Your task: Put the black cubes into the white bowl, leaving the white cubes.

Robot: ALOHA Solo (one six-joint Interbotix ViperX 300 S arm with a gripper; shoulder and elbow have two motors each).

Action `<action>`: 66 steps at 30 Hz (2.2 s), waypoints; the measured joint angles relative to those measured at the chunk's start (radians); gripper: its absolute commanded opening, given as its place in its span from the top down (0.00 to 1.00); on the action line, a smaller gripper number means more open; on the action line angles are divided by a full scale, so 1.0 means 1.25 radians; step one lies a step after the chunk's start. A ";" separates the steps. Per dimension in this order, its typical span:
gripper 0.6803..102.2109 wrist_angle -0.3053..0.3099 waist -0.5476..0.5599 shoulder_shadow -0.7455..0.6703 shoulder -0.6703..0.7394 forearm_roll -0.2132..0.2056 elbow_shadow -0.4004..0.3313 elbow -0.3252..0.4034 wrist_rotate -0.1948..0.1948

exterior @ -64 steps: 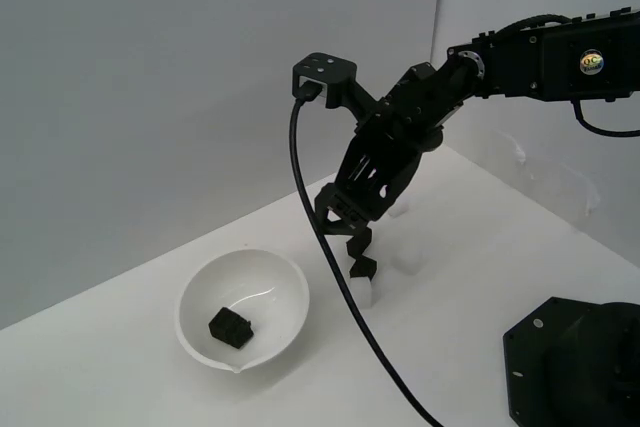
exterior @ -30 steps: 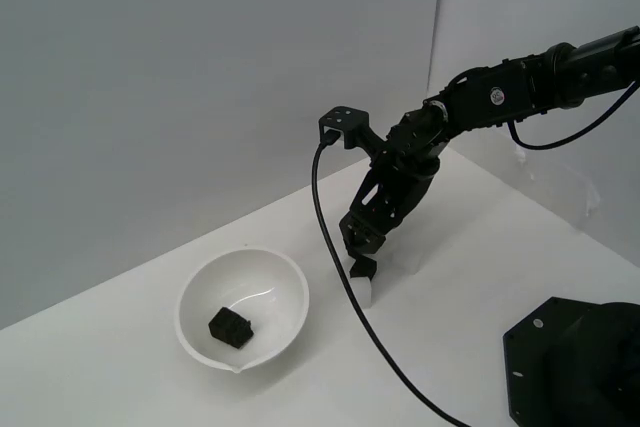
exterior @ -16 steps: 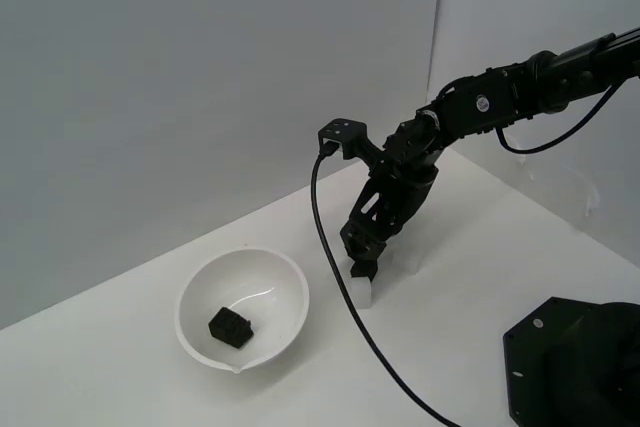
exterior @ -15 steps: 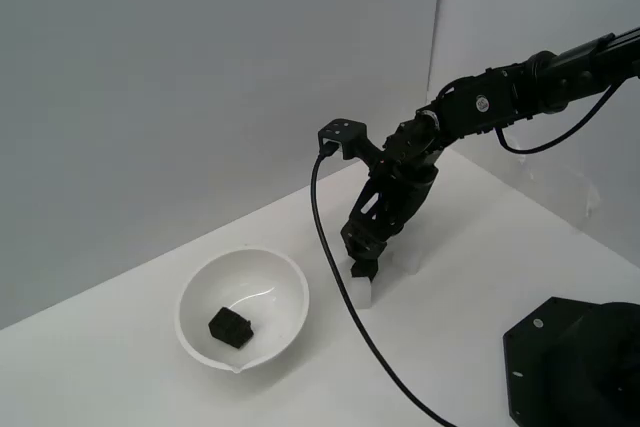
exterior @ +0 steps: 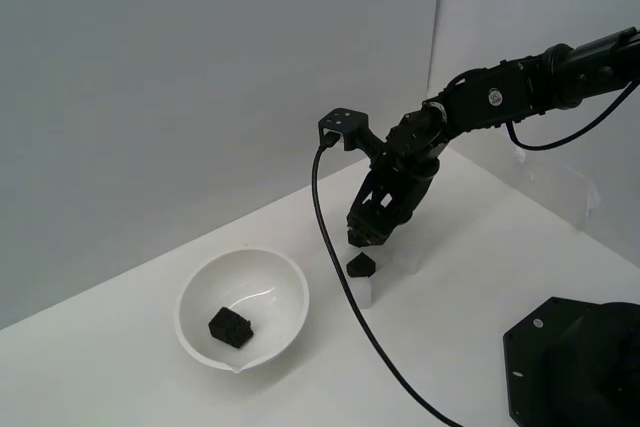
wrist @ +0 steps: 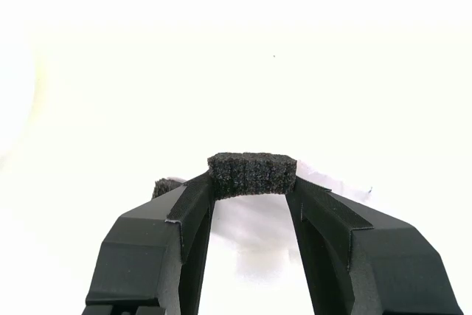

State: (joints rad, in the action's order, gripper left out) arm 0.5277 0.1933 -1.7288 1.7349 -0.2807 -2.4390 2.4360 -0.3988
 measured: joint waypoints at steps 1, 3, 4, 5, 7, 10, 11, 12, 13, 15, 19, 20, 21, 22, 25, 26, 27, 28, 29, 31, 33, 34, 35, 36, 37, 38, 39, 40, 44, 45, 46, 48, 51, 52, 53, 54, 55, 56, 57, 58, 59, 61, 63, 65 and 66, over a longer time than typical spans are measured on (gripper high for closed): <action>0.55 0.000 0.000 -0.007 0.007 0.000 0.000 0.000 -0.001; 0.55 0.000 0.000 -0.021 0.022 -0.002 0.000 0.000 -0.001; 0.55 0.005 0.000 -0.032 0.032 -0.004 0.000 0.000 -0.001; 0.55 0.009 0.001 -0.040 0.042 -0.005 0.000 0.000 0.005; 0.55 0.017 0.010 -0.060 0.060 -0.013 0.001 -0.001 0.011; 0.55 0.026 0.048 -0.096 0.098 -0.028 0.001 -0.001 0.011; 0.55 0.026 0.063 -0.107 0.108 -0.037 0.001 -0.001 0.010; 0.55 0.027 0.077 -0.117 0.118 -0.042 0.004 -0.004 0.011; 0.55 0.027 0.092 -0.125 0.129 -0.049 0.009 -0.009 0.018; 0.55 0.037 0.119 -0.146 0.148 -0.058 0.013 -0.013 0.031; 0.55 0.052 0.180 -0.172 0.173 -0.061 0.036 -0.034 0.056; 0.55 0.054 0.200 -0.177 0.177 -0.061 0.042 -0.042 0.063; 0.55 0.054 0.220 -0.178 0.180 -0.061 0.052 -0.050 0.072; 0.55 0.054 0.238 -0.180 0.182 -0.061 0.060 -0.059 0.083; 0.55 0.055 0.286 -0.180 0.182 -0.061 0.086 -0.085 0.104; 0.55 0.055 0.299 -0.179 0.180 -0.061 0.094 -0.094 0.107; 0.55 0.055 0.313 -0.177 0.178 -0.061 0.103 -0.102 0.107; 0.55 0.052 0.326 -0.169 0.171 -0.061 0.110 -0.109 0.114; 0.55 0.052 0.339 -0.162 0.162 -0.061 0.119 -0.117 0.118; 0.51 0.052 0.356 -0.141 0.144 -0.061 0.125 -0.124 0.120; 0.26 0.048 0.363 -0.117 0.118 -0.061 0.130 -0.128 0.118; 0.07 0.047 0.367 -0.107 0.108 -0.066 0.130 -0.128 0.114; 0.02 0.045 0.369 -0.096 0.098 -0.075 0.131 -0.128 0.112; 0.03 0.045 0.374 -0.086 0.087 -0.081 0.131 -0.129 0.117; 0.02 0.045 0.378 -0.074 0.077 -0.085 0.131 -0.129 0.114; 0.02 0.045 0.378 -0.065 0.066 -0.087 0.131 -0.129 0.112; 0.02 0.049 0.378 -0.056 0.059 -0.087 0.131 -0.129 0.110; 0.02 0.052 0.377 -0.050 0.050 -0.088 0.131 -0.129 0.112; 0.02 0.054 0.378 -0.045 0.047 -0.090 0.131 -0.129 0.112; 0.02 0.054 0.378 -0.048 0.048 -0.090 0.131 -0.129 0.112; 0.02 0.055 0.373 -0.050 0.052 -0.087 0.131 -0.129 0.112; 0.02 0.055 0.357 -0.063 0.063 -0.085 0.131 -0.129 0.110; 0.02 0.055 0.308 -0.090 0.092 -0.065 0.126 -0.123 0.109; 0.02 0.060 0.286 -0.098 0.101 -0.060 0.119 -0.115 0.109; 0.02 0.065 0.264 -0.107 0.108 -0.056 0.109 -0.107 0.102; 0.02 0.067 0.244 -0.115 0.118 -0.055 0.097 -0.096 0.098; 0.02 0.067 0.227 -0.124 0.126 -0.049 0.085 -0.085 0.098; 0.02 0.069 0.211 -0.134 0.135 -0.045 0.072 -0.071 0.097; 0.02 0.070 0.194 -0.141 0.144 -0.044 0.058 -0.056 0.087; 0.02 0.070 0.178 -0.146 0.147 -0.043 0.045 -0.045 0.083; 0.02 0.070 0.161 -0.152 0.153 -0.043 0.031 -0.031 0.083; 0.02 0.070 0.131 -0.162 0.163 -0.040 0.004 -0.004 0.085; 0.02 0.070 0.125 -0.164 0.166 -0.040 -0.021 0.021 0.085; 0.02 0.070 0.128 -0.163 0.163 -0.040 -0.026 0.026 0.083; 0.02 0.069 0.123 -0.161 0.161 -0.040 -0.027 0.026 0.083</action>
State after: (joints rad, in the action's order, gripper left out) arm 0.6136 0.3467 -1.9297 1.9359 -0.3313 -2.4728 2.4682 -0.2945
